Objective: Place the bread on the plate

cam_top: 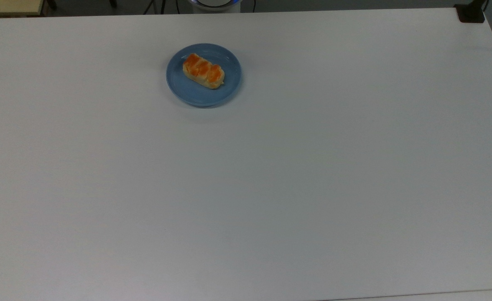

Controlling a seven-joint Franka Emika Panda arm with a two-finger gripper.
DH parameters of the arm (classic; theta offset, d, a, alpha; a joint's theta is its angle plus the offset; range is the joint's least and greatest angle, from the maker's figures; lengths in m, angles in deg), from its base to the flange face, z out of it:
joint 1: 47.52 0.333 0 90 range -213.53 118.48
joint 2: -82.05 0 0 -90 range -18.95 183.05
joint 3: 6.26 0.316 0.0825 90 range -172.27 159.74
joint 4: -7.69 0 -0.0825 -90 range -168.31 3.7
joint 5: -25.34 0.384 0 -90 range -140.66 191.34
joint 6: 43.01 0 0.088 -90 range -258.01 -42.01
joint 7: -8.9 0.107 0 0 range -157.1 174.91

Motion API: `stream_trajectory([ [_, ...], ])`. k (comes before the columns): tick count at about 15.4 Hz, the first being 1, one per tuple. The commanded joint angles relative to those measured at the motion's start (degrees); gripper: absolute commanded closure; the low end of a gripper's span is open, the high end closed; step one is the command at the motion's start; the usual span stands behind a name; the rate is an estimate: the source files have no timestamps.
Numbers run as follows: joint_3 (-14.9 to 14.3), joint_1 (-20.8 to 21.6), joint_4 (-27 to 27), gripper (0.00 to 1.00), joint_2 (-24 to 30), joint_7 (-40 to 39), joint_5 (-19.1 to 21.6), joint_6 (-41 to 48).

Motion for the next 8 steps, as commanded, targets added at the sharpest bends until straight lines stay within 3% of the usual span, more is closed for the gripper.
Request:
stream_trajectory([
  [1, -1.20, 2.21, -0.92, 0.00, 1.15, -1.47, -0.44, 1.36],
  [8, -1.11, 2.21, -0.74, 0.00, 1.15, -1.12, -0.97, 2.59],
])
